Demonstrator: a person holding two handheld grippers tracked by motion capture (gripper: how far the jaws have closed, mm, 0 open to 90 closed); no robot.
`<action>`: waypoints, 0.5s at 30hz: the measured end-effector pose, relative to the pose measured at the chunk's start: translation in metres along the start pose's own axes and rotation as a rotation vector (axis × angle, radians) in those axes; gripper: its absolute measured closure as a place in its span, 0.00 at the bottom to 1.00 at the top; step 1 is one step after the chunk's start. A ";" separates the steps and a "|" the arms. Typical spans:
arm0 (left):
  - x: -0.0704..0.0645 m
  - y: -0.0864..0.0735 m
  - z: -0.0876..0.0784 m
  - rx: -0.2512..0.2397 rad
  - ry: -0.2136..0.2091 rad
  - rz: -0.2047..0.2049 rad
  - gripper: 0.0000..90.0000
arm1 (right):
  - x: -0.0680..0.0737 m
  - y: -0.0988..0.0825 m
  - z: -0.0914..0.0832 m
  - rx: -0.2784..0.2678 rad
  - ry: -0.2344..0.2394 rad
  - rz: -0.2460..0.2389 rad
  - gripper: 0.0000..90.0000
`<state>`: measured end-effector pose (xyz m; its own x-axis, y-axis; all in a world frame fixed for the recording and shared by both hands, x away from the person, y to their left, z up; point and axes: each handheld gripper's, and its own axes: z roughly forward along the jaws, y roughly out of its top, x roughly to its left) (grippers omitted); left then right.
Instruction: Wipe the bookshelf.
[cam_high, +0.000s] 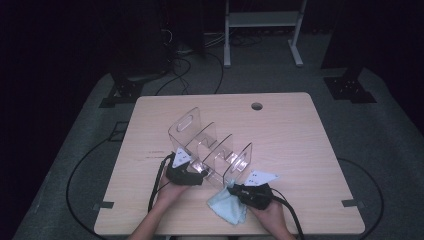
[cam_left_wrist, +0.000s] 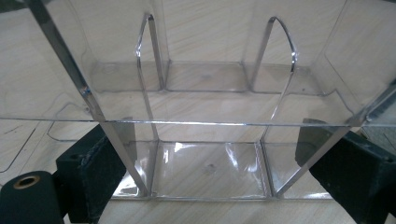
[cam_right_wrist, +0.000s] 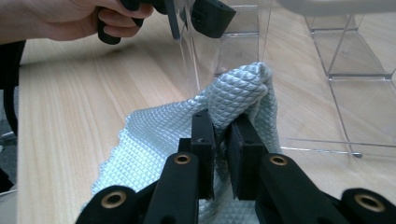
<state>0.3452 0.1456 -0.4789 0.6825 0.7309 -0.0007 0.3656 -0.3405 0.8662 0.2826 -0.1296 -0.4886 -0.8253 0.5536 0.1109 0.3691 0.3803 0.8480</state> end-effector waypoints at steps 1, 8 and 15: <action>0.000 0.000 0.000 0.000 0.000 0.001 0.09 | 0.002 0.003 -0.002 -0.006 -0.005 -0.012 0.90; 0.000 0.000 0.000 0.001 0.000 0.002 0.09 | 0.003 0.008 -0.009 -0.053 -0.007 -0.031 0.90; 0.000 0.000 -0.001 0.005 0.001 0.006 0.09 | 0.004 0.011 -0.012 -0.065 -0.004 -0.022 0.90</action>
<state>0.3448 0.1461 -0.4788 0.6840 0.7295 0.0052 0.3643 -0.3478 0.8639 0.2783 -0.1318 -0.4725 -0.8313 0.5485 0.0903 0.3223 0.3433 0.8822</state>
